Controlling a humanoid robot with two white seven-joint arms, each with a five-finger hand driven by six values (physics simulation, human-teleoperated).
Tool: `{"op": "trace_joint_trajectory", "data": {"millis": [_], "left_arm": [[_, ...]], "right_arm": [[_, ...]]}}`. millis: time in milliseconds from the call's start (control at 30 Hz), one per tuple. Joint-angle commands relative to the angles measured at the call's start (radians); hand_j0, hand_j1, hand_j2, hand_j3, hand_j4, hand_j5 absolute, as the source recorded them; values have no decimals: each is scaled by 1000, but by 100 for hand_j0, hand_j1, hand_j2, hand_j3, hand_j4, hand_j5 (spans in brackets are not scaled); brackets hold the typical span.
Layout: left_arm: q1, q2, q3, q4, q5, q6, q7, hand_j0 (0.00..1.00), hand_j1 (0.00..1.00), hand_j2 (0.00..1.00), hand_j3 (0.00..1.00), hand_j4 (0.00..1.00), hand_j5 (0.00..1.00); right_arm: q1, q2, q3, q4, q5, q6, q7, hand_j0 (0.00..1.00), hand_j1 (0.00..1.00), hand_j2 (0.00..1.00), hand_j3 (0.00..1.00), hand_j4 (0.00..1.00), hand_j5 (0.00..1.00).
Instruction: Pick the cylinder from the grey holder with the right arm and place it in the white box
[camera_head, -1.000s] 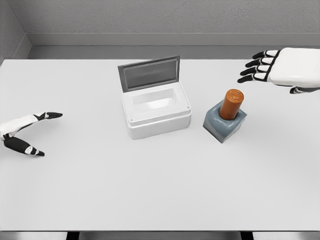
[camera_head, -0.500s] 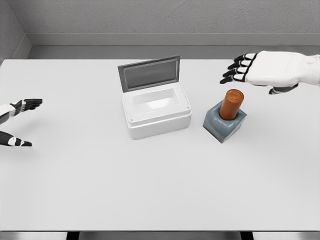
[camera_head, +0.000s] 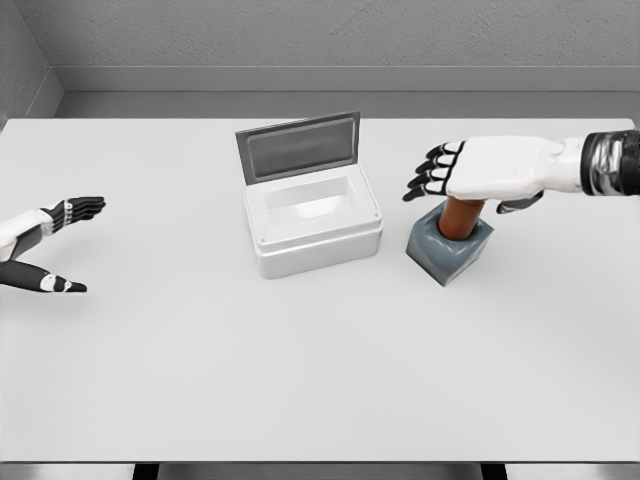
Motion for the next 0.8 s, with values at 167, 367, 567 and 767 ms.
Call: {"op": "trace_joint_trajectory", "data": {"millis": [167,367,567,767], "left_arm": [[-6,-15,1,3,56,2,0,100,100,100,100,100,100],[-8,-22,2,22,34,2,0,100,100,100,100,100,100],[-11,-25,1,19,31,2,0,100,100,100,100,100,100],[-11,-29,1,13,-4,2,0,100,100,100,100,100,100]], "right_arm": [[0,12,6,53,6,-1,0,100,100,100,100,100,100],[6,7,6,62,8,-19,0,100,100,100,100,100,100],[8,9,12,64,8,-18,0,100,100,100,100,100,100],[8,12,12,71,22,-16,0,100,100,100,100,100,100]]}}
